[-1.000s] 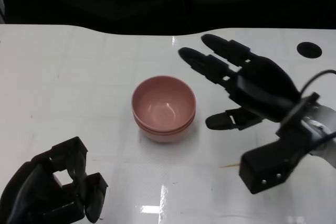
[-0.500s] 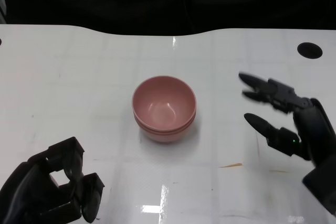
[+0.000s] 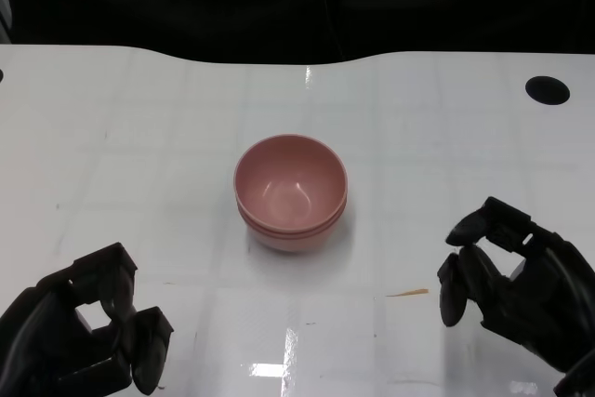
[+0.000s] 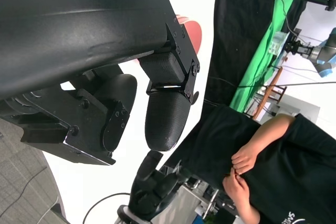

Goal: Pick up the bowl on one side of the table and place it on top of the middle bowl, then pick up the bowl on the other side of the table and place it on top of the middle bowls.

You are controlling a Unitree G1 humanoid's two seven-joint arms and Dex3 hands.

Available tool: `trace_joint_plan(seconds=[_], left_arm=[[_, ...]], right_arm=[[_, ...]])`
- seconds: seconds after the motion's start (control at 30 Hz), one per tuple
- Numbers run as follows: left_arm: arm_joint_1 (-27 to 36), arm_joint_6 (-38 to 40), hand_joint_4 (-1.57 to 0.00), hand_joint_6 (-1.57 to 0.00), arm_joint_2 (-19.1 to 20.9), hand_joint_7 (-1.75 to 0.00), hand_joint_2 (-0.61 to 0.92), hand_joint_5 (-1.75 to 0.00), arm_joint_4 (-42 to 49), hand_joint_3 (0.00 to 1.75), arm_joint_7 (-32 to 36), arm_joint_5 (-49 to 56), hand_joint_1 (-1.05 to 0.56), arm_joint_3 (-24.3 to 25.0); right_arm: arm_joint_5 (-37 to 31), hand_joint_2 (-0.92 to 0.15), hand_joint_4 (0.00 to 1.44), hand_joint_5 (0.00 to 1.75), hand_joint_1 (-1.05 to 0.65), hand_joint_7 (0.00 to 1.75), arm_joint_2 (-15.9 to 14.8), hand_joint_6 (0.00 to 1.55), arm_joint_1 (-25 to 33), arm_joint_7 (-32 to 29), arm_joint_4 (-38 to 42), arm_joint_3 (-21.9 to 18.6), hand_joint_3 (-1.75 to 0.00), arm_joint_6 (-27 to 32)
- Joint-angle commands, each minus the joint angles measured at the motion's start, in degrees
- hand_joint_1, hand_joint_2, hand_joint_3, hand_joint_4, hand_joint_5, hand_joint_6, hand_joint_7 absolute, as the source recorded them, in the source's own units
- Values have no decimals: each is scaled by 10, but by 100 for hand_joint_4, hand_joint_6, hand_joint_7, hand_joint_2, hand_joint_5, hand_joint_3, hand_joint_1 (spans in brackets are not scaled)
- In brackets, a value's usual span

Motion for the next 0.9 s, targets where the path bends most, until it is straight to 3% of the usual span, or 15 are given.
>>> trace_joint_plan(seconds=[0.03,0.33,0.9], left_arm=[[0,-1,-109,-89,11,-175,81,-175,6,157,-11,-5,17,9],[2,1,-111,-90,14,-175,87,-175,-1,151,-15,-1,18,12],[-3,-16,-112,-92,10,-175,76,-175,14,159,-27,11,17,8]], right_arm=[[25,-55,95,175,-8,167,5,72,18,10,-16,-30,-112,39],[43,-59,91,175,-7,166,35,66,49,34,-9,-85,-115,69],[24,-63,92,175,-4,170,63,62,50,44,-9,-102,-116,81]])
